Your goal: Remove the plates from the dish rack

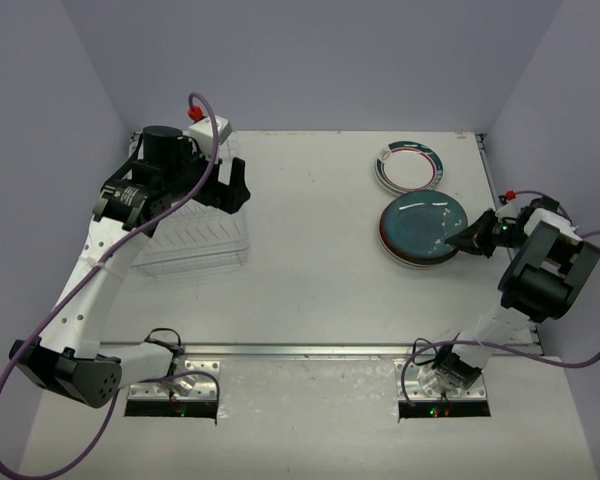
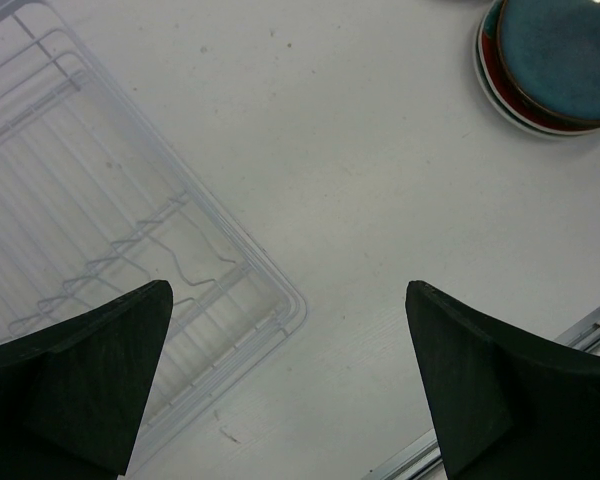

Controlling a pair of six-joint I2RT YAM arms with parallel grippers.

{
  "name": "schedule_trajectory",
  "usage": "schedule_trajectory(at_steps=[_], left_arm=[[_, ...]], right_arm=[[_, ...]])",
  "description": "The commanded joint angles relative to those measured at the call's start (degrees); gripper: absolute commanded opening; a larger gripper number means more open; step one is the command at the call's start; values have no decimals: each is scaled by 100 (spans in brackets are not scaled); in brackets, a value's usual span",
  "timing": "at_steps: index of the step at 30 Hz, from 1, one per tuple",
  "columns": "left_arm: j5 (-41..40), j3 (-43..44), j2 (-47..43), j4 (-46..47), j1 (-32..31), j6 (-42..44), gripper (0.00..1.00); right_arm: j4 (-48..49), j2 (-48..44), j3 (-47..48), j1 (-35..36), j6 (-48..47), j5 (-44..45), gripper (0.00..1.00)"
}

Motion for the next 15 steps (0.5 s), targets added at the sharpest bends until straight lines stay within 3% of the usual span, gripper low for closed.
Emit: schedule_trajectory(at_steps=[1, 11, 15], left_arm=[[4, -60, -185, 244, 42, -35, 100], [-15, -203, -265, 261, 42, -24, 100], [-32, -285, -321, 270, 45, -16, 100]], right_arm=[[44, 62, 413, -54, 72, -757, 0], [-81, 312, 694, -46, -65, -334, 0], [-270, 452, 820, -43, -199, -134, 7]])
